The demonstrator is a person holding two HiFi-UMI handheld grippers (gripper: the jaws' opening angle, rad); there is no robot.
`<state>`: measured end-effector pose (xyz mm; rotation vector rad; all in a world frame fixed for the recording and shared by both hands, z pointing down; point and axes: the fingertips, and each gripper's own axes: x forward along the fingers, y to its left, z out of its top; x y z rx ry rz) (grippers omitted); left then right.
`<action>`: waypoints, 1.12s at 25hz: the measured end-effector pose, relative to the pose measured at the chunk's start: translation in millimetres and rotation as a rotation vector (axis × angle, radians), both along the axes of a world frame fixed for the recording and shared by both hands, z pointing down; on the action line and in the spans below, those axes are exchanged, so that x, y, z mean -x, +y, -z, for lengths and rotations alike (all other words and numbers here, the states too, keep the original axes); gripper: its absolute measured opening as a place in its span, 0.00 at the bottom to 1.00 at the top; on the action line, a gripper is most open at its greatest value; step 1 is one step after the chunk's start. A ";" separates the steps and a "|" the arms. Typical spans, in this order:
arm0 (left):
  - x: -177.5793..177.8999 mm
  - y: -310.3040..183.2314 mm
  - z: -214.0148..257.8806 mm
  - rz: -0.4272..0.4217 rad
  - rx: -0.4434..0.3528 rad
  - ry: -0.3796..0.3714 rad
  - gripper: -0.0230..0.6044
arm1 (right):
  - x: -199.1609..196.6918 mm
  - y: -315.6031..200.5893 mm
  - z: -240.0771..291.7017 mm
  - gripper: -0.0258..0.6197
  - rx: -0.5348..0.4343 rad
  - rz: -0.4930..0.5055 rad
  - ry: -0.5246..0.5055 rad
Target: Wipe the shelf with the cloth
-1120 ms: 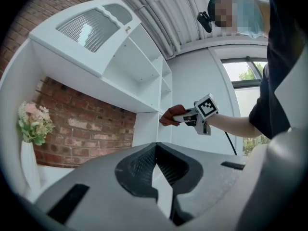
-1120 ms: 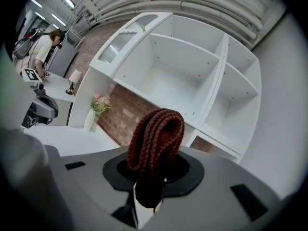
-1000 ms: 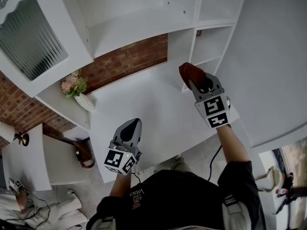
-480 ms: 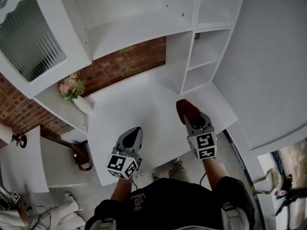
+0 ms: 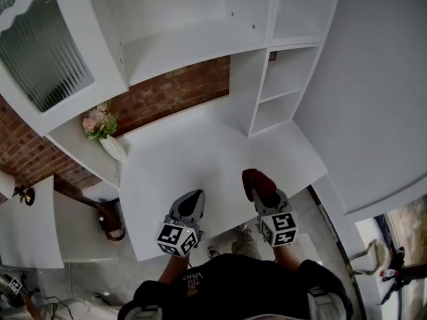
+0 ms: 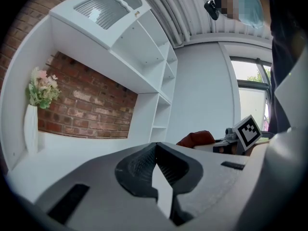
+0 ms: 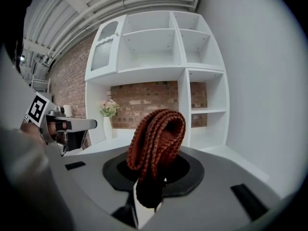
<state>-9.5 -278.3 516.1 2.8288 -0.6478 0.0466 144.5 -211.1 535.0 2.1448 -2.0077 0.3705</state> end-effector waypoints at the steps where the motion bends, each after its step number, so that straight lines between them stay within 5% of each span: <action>1: -1.2 2.1 -1.7 -0.004 0.004 -0.001 0.05 | 2.6 3.9 -3.3 0.19 0.008 0.002 -0.002; 28: -13.7 12.6 -18.5 -0.048 0.036 -0.045 0.05 | -11.9 15.8 -19.0 0.18 0.058 -0.012 0.019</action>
